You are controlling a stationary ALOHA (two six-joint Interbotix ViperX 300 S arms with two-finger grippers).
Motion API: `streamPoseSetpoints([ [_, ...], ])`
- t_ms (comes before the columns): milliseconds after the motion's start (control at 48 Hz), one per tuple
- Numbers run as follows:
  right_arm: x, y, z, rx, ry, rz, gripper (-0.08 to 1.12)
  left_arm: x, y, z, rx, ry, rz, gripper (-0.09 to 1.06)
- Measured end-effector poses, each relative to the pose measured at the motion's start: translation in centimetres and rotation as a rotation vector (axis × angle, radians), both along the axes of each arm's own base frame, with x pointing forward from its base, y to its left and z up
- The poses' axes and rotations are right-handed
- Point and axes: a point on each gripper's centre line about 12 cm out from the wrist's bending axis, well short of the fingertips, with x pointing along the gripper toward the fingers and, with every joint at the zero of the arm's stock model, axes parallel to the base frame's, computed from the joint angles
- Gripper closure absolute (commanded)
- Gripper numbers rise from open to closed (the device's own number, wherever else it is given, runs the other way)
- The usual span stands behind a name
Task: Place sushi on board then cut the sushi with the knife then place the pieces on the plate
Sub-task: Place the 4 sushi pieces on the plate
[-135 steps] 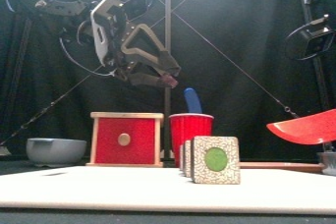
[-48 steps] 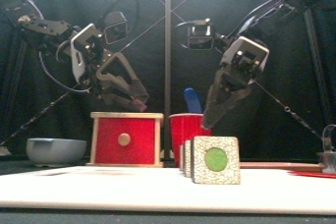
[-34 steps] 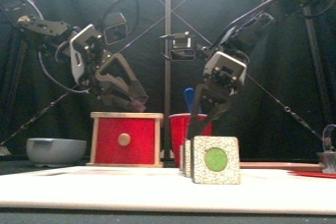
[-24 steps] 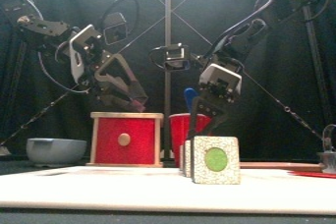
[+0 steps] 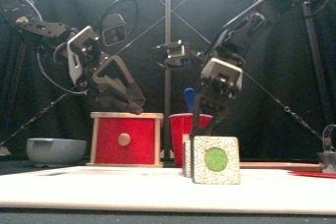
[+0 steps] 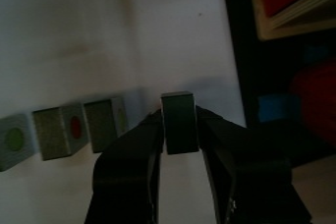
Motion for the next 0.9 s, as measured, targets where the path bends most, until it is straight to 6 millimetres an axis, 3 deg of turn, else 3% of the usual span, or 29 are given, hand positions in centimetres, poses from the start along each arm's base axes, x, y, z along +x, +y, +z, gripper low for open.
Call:
streamPoseSetpoints([
  [229, -3.5, -0.6, 4.3, -0.009, -0.023, -0.034, 0.46, 0.0, 0.0, -0.1, 0.0, 0.002, 0.0, 0.18],
  [458, -6.9, -3.3, 6.1, -0.007, -0.042, -0.13, 0.46, -0.2, 0.0, -0.2, 0.001, 0.006, 0.0, 0.18],
  [708, -10.0, -9.1, 3.6, 0.001, 0.024, -0.326, 0.46, -0.2, 0.1, -0.4, 0.001, 0.012, 0.002, 0.18],
  [896, -10.8, -12.1, 0.6, 0.018, 0.078, -0.416, 0.44, -0.2, 0.1, -0.6, 0.001, 0.018, 0.002, 0.18],
])
